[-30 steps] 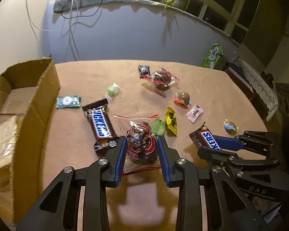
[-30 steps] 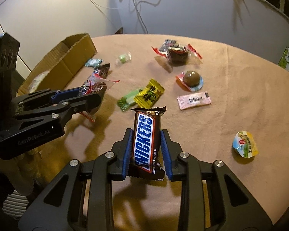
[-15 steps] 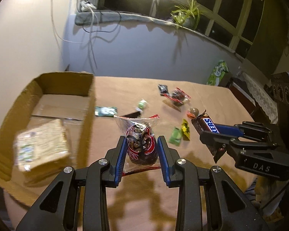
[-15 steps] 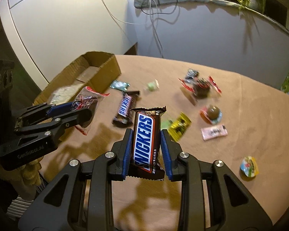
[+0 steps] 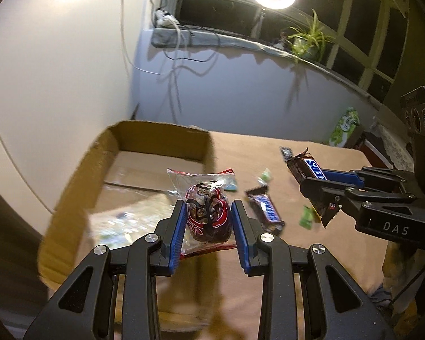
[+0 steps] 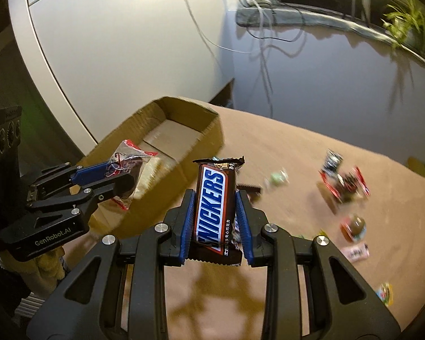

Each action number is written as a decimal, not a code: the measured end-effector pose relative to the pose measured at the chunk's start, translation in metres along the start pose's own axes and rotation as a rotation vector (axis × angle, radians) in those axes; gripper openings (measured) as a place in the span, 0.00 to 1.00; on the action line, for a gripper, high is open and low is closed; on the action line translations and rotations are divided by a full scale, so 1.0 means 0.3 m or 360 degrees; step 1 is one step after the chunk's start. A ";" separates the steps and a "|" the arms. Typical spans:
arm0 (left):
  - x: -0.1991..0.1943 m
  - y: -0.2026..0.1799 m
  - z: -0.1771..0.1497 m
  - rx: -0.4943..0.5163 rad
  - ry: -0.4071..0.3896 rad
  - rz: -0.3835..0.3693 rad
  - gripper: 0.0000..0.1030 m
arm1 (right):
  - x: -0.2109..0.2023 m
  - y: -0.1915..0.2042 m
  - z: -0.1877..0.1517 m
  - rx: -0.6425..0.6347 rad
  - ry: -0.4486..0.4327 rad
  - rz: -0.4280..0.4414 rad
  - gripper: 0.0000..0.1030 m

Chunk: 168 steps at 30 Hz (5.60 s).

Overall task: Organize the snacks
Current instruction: 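Carry the Snickers bar and red-wrapped candy over the cardboard box with both grippers, then open both grippers to drop the Snickers bar and red candy into the box, then grasp the yellow-green jelly cup with the right gripper while the left grasps a small Snickers bar, then carry the jelly cup and small Snickers bar over the cardboard box with both grippers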

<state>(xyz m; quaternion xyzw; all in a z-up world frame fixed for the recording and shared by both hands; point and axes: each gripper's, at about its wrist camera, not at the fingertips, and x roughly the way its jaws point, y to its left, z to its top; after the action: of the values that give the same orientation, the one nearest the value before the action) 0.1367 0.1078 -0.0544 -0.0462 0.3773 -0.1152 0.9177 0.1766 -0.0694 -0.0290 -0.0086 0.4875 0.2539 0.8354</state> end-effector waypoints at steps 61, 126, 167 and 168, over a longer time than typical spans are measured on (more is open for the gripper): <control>0.038 0.136 0.124 -0.0044 0.0018 0.0148 0.31 | 0.246 0.092 0.227 -0.0078 0.0031 0.0116 0.29; 0.381 -0.324 -0.048 0.0074 0.0310 0.0071 0.31 | -0.151 -0.702 -0.501 0.0405 0.0177 -0.0434 0.43; 0.094 -0.245 -0.024 0.0058 0.0052 -0.0032 0.25 | -0.265 -0.403 -0.291 0.0215 -0.0091 -0.0302 0.34; 0.079 -0.232 -0.024 0.0050 0.0041 -0.0028 0.25 | -0.261 -0.380 -0.276 0.0201 -0.0101 -0.0287 0.34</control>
<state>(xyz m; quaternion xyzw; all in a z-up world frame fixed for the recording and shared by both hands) 0.1357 0.0346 -0.0636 -0.0337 0.3867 -0.1298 0.9124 0.1277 -0.2229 -0.0350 0.0082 0.4732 0.1468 0.8686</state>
